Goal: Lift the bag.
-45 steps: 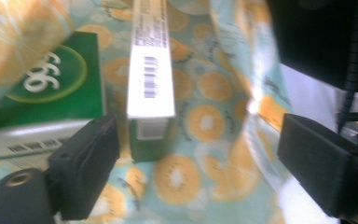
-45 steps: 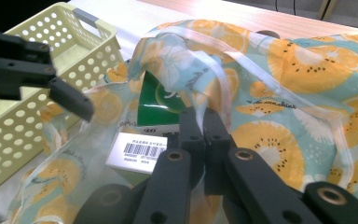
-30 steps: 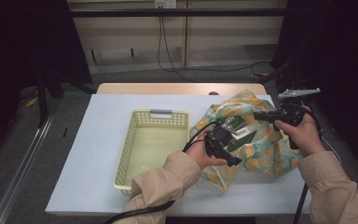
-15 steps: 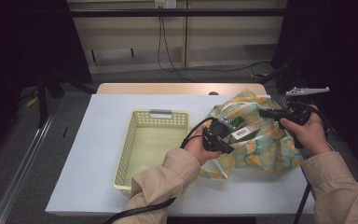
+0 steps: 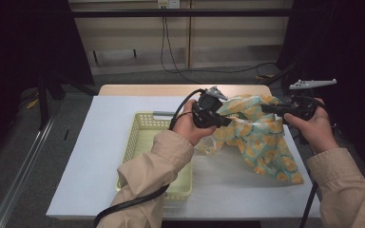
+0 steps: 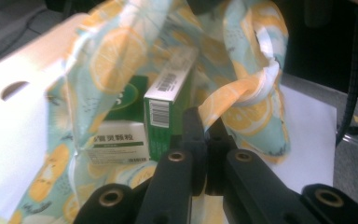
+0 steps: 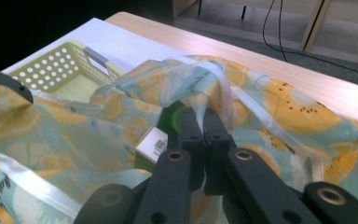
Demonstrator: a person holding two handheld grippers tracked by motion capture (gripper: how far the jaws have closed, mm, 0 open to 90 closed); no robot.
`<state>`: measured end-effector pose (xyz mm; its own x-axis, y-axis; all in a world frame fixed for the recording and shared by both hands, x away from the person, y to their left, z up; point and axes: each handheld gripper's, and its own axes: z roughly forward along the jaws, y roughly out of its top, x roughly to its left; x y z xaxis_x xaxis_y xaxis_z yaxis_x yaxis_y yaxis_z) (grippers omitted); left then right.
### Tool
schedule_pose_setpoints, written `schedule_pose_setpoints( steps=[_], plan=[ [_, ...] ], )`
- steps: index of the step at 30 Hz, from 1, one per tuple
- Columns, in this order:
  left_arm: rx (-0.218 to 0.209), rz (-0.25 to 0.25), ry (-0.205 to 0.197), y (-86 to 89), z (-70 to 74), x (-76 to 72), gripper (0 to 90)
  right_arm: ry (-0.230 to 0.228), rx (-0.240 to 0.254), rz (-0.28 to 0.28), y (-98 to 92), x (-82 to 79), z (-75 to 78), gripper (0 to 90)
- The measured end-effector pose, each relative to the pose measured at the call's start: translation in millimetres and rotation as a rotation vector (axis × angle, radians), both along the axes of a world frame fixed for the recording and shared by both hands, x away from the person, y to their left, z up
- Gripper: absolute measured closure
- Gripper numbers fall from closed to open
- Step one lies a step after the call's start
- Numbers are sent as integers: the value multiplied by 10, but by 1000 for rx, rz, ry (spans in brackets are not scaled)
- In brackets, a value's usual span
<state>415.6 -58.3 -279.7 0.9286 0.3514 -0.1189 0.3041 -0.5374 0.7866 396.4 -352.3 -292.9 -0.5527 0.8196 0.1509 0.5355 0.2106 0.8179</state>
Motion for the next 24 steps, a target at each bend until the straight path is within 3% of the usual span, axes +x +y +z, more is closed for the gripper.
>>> schedule_pose_setpoints(
  steps=[10,18,24],
  plan=[
    [-7,45,-68,91,413,148,900,-45,6,19,145,77,277,898],
    [-42,99,-132,245,794,319,900,-132,34,10,213,146,601,899],
    [-42,120,-153,419,898,331,900,-176,63,8,280,182,673,900]
  ],
)
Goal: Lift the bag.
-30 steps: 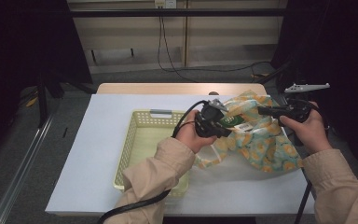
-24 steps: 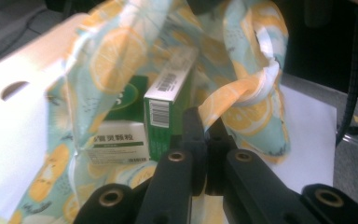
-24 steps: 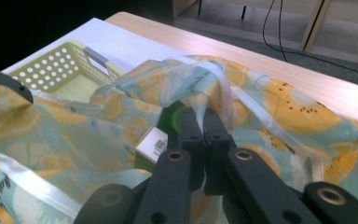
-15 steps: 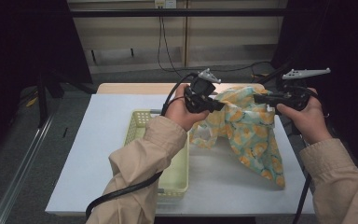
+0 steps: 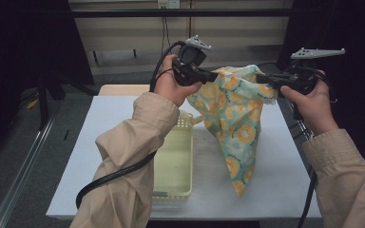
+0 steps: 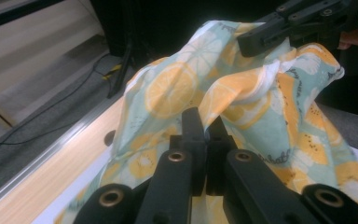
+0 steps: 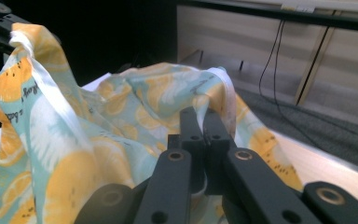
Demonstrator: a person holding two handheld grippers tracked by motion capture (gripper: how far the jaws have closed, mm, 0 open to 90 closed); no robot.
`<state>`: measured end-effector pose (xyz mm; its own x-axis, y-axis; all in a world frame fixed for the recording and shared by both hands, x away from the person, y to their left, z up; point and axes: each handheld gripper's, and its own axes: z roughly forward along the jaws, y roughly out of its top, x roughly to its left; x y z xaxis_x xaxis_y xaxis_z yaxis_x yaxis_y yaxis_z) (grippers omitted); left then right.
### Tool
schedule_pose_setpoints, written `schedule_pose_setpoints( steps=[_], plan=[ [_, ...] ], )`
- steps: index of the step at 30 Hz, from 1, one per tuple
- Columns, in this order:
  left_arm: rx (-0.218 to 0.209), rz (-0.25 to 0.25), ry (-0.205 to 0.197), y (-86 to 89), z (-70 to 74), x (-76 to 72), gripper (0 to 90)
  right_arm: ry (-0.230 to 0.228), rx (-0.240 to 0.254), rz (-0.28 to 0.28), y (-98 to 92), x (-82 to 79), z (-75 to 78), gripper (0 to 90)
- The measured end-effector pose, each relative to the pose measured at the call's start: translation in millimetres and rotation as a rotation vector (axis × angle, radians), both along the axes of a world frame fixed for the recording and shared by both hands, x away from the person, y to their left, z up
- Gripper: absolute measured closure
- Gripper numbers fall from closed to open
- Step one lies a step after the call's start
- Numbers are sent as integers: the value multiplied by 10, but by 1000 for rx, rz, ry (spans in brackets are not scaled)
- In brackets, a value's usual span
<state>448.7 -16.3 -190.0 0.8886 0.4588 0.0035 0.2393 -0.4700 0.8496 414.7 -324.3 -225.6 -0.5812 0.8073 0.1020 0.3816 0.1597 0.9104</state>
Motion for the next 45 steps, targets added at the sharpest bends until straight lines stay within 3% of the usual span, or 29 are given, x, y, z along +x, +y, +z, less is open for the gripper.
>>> schedule_pose_setpoints(
  steps=[6,17,19,23,25,29,35,37,40,45],
  plan=[
    [-1,3,31,149,-84,-25,900,28,1,29,103,7,-92,899],
    [16,-42,102,330,-272,-148,899,84,-1,103,346,-23,-300,893],
    [7,-39,110,393,-315,-158,885,95,11,121,387,-16,-340,842],
    [-31,-21,137,530,-383,-186,708,94,38,106,430,-14,-358,663],
    [-48,1,145,599,-405,-186,593,91,63,94,425,-22,-339,527],
    [-25,29,161,681,-477,-188,395,91,55,48,381,-28,-315,391],
    [-33,61,186,842,-610,-173,206,87,43,20,263,-61,-312,330],
    [-29,64,174,903,-643,-185,167,93,28,17,225,-80,-332,315],
    [-27,50,167,988,-692,-220,125,100,9,18,161,-112,-417,311],
    [-8,25,148,1126,-781,-273,57,118,17,34,74,-177,-585,289]
  ],
)
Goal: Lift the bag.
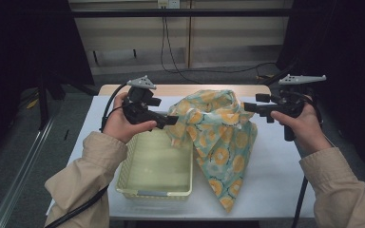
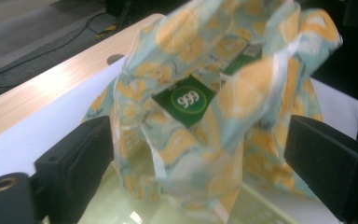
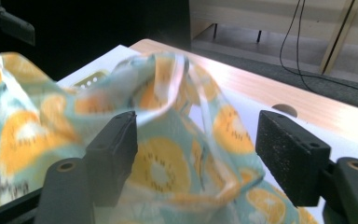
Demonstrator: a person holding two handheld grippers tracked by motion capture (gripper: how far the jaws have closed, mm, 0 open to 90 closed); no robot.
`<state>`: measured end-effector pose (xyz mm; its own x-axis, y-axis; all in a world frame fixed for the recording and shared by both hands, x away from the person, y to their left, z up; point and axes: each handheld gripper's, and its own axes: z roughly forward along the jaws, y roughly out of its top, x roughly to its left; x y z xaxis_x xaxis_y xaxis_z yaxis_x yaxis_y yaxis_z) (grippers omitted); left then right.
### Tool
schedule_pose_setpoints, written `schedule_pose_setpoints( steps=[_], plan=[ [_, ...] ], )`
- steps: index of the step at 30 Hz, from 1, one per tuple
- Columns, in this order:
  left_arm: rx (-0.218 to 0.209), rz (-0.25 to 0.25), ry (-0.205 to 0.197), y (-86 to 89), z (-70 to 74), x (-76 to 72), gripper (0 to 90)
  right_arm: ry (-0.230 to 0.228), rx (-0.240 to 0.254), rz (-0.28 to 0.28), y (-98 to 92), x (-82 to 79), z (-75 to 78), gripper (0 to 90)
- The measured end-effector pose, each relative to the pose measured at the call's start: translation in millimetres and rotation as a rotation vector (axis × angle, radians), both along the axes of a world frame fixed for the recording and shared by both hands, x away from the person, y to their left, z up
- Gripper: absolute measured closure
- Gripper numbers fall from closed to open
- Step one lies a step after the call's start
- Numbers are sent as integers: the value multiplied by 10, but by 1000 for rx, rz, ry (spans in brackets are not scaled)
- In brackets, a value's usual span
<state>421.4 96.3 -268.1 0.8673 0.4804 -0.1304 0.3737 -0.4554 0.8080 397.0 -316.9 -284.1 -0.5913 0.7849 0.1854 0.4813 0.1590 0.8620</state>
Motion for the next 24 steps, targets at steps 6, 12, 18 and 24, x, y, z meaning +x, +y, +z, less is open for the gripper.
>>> schedule_pose_setpoints(
  steps=[6,12,18,24],
  plan=[
    [-9,-9,-2,175,-125,-58,57,7,-29,20,-66,-113,-177,275],
    [0,-3,-1,322,-255,-119,61,4,-40,44,-100,-220,-296,264],
    [8,19,-1,488,-376,-206,70,8,-52,63,-119,-357,-358,246],
    [16,48,19,673,-527,-274,70,12,-68,107,-125,-498,-312,223]
  ],
)
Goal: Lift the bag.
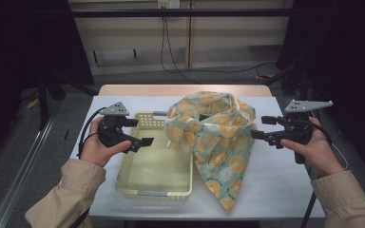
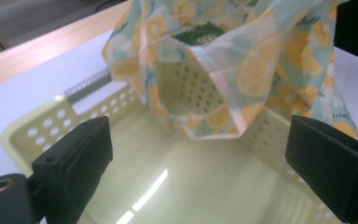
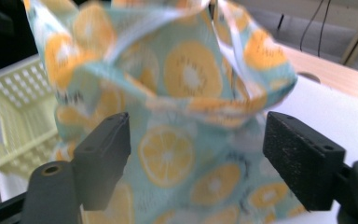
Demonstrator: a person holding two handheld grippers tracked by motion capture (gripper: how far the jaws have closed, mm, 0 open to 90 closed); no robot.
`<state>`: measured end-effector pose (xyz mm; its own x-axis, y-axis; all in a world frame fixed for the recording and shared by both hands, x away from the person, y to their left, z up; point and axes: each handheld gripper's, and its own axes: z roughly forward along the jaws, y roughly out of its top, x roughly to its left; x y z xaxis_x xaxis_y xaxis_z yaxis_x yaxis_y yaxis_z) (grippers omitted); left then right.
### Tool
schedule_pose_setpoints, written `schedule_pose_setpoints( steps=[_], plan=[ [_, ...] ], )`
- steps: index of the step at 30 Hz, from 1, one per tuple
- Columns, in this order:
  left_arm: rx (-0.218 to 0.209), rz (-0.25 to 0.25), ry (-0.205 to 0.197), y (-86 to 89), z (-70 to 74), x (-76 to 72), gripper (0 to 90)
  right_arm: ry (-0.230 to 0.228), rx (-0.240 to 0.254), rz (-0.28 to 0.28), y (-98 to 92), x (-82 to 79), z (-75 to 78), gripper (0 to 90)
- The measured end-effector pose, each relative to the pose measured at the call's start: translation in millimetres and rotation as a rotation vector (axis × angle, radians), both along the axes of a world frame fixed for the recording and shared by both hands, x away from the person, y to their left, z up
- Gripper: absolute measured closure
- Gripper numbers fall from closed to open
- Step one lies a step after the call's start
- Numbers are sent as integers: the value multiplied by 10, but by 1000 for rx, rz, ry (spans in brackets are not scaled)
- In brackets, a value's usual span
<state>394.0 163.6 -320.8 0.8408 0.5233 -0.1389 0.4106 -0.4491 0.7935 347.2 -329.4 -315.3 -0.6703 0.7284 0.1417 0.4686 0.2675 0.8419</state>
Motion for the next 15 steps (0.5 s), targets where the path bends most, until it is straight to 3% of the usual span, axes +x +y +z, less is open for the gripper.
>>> schedule_pose_setpoints(
  steps=[4,15],
  plan=[
    [0,16,1,119,-95,-65,70,19,-56,15,9,-79,-142,210],
    [-2,43,13,330,-303,-198,70,50,-60,26,57,-213,-526,201]
  ],
)
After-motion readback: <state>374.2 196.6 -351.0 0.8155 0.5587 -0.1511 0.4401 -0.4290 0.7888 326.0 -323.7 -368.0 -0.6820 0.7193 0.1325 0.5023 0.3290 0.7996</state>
